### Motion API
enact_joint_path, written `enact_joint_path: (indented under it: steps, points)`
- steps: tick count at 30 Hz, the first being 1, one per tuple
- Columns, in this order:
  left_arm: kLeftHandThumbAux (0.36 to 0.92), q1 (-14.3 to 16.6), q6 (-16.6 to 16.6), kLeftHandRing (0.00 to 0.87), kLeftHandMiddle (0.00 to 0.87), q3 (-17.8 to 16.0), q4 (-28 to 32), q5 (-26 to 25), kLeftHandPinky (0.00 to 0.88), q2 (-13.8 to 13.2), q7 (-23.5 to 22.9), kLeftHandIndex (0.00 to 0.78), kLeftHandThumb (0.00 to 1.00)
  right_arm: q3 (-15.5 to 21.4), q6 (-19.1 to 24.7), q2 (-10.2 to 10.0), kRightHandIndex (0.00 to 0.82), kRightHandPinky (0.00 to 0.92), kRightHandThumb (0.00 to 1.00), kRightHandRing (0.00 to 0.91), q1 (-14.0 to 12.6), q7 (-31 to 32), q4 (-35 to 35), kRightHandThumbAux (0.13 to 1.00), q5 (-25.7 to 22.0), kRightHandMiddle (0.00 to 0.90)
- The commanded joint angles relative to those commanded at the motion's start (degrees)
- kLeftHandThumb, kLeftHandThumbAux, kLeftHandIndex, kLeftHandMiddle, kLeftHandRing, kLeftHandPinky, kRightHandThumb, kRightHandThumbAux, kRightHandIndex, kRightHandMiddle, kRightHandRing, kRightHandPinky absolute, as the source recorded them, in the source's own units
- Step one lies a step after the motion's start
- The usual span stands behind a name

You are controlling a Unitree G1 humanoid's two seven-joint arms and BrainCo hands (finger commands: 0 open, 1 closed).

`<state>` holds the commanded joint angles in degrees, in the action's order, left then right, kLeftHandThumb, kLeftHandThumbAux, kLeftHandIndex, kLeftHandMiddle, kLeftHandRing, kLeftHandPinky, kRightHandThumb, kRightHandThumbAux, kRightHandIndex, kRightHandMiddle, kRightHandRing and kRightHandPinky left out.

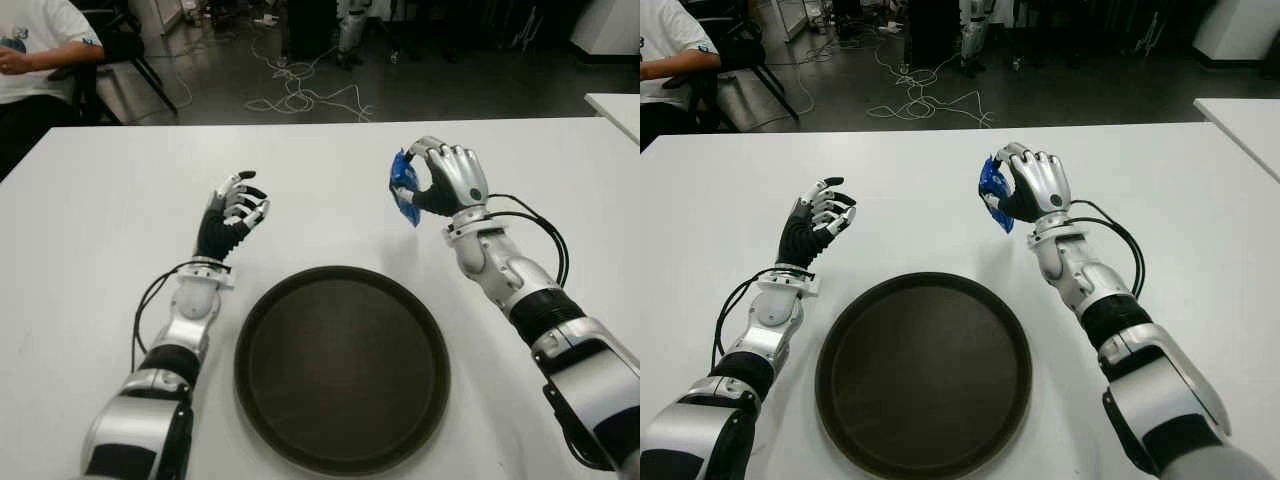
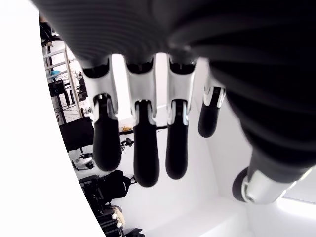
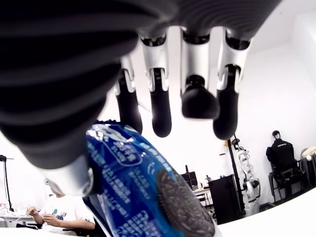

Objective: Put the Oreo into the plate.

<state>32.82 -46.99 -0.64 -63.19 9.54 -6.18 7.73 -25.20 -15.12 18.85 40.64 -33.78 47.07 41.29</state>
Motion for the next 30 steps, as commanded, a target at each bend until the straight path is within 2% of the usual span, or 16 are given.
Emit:
enact_joint_path:
  steps: [7, 13, 17, 26, 30]
  points:
    - [0.612, 0.1, -0.1, 0.481, 0.422, 0.1, -0.1, 0.0, 0.542, 0.0, -0.1, 0.225, 0.361, 0.2, -0.8, 0.8, 0.438, 0.786, 0.719, 0.807, -1.5, 0.0, -3.9, 0.71, 0.4, 0.802]
    - [0.623, 0.2, -0.4, 0.492, 0.433, 0.0, -0.3, 0.0, 0.547, 0.1, -0.1, 0.234, 0.373, 0.9, -1.0, 1.7, 0.438, 0.792, 0.719, 0.805, -4.2, 1.6, -11.2, 0.71, 0.5, 0.8]
    - [0.625, 0.3, -0.2, 0.489, 0.43, -0.1, -0.5, -0.2, 0.545, 0.2, -0.2, 0.236, 0.397, 1.4, -1.0, 2.0, 0.438, 0.803, 0.72, 0.813, -5.4, 2.0, -14.4, 0.71, 1.0, 0.811]
    - [0.639, 0.7, 0.5, 0.497, 0.44, 0.3, -0.9, 0.8, 0.561, 0.0, 1.3, 0.238, 0.366, 2.0, -0.8, 2.3, 0.438, 0.805, 0.722, 0.813, -7.7, 2.6, -20.2, 0.709, 2.2, 0.811]
    - [0.632, 0.8, 0.5, 0.489, 0.431, 0.3, -1.2, 0.6, 0.551, -0.2, 0.8, 0.23, 0.382, 2.3, -2.3, 2.3, 0.438, 0.807, 0.723, 0.809, -8.9, 2.2, -23.0, 0.708, 2.1, 0.806]
